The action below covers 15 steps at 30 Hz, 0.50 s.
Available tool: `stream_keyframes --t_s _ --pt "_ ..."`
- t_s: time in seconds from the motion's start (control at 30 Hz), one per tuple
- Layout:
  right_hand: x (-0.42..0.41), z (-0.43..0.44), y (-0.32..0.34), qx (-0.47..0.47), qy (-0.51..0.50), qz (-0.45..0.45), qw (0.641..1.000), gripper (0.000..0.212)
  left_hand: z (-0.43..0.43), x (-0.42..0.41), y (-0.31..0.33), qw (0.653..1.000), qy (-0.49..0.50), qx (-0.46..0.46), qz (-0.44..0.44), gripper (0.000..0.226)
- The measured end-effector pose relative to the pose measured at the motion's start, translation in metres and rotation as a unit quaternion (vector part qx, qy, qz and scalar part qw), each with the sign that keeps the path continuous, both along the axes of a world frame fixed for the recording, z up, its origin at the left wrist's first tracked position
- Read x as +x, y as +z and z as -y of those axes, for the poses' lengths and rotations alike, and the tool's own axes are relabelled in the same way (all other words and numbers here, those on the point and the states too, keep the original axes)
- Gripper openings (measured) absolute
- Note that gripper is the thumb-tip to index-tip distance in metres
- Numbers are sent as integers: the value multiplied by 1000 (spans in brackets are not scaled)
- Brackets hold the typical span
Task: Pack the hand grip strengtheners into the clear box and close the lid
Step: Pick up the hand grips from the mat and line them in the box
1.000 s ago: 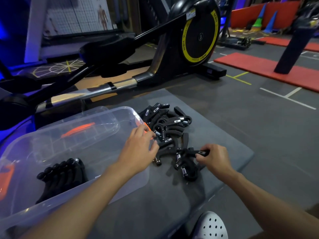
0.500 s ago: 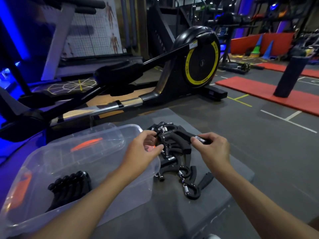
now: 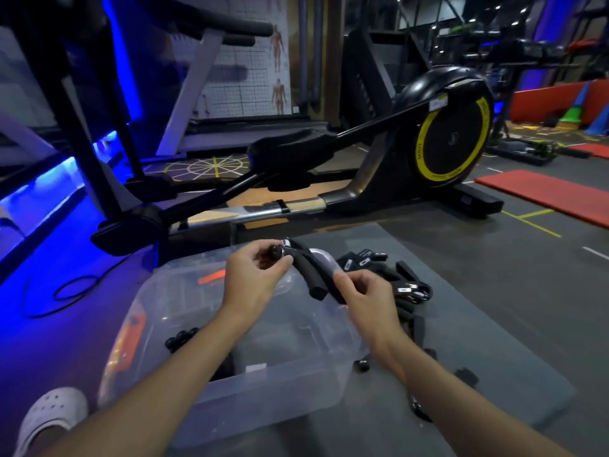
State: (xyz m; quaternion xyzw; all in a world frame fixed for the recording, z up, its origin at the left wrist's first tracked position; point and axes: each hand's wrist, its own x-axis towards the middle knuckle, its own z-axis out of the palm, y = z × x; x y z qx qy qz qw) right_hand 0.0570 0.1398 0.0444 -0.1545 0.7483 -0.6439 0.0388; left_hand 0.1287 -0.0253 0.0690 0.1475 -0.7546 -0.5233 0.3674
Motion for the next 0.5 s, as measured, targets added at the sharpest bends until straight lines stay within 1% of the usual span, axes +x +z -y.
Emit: stream_keyframes --t_s 0.07,0.13,0.17,0.2,0.27,0.3,0.4,0.5 --pt "6 19 -10 59 49 -43 996 34 26 7 -7 1000 7 -21 18 25" --pt "17 34 -23 148 101 -91 980 32 54 13 -22 997 13 -47 60 25" --pt "23 40 -31 197 126 -115 966 30 68 16 -31 995 14 -58 83 25" --pt "29 43 -38 255 143 -153 944 29 81 18 -41 992 8 -67 104 24" --pt "35 47 -47 366 150 -235 888 30 100 23 -61 986 0 -87 144 22" --pt "34 48 -47 385 150 -241 878 31 107 23 -70 982 -2 -97 163 19" --pt "29 50 -47 400 160 -190 882 34 121 18 -92 966 -11 -132 224 13" --pt "30 52 -46 440 161 -193 862 38 133 8 -110 943 -24 -176 282 6"
